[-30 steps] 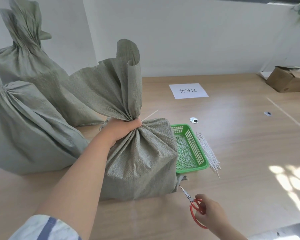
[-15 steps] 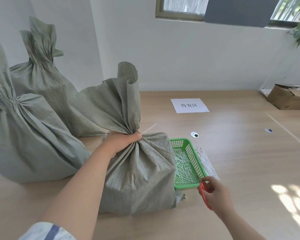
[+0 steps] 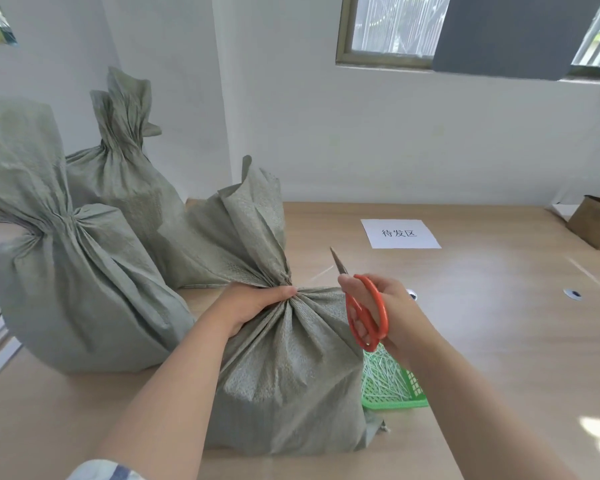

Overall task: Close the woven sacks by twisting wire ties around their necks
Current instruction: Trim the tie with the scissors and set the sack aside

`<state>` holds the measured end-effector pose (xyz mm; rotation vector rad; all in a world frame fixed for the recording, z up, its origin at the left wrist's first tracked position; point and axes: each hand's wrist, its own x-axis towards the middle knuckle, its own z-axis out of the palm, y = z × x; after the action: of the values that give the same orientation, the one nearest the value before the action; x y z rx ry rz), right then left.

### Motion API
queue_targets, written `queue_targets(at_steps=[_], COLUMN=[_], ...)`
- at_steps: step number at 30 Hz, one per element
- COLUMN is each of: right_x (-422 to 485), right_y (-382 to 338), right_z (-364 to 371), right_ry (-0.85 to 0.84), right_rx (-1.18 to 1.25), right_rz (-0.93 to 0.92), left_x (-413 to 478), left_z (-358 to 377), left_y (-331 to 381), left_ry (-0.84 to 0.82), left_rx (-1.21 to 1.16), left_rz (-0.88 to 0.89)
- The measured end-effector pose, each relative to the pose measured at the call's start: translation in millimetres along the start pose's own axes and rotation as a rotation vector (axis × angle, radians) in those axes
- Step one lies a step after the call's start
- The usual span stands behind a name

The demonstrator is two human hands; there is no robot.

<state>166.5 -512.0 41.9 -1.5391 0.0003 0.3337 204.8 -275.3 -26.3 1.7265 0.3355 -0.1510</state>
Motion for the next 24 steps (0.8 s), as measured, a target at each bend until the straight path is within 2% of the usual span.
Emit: queue_targets(at_steps=[5, 8, 15, 24], right_x=[-3, -4, -9, -5], right_y=[1, 6, 15, 2], right_z=[16, 21, 26, 31], right_ry=[-0.109, -0.082, -0.008, -0.118], right_rx=[0.008, -0.044, -0.102, -0.115], right_rz=[0.118, 0.165, 0.166, 0.211], left_x=[1, 6, 14, 17], left_z=[0, 1, 1, 1], left_y=[3, 2, 3, 1], left_ry=[-0.014, -0.013, -0.027, -0.025], left_rx=[0.011, 0.017, 0.031, 0.029], left_rz=[0.021, 0.040, 0.053, 0.089])
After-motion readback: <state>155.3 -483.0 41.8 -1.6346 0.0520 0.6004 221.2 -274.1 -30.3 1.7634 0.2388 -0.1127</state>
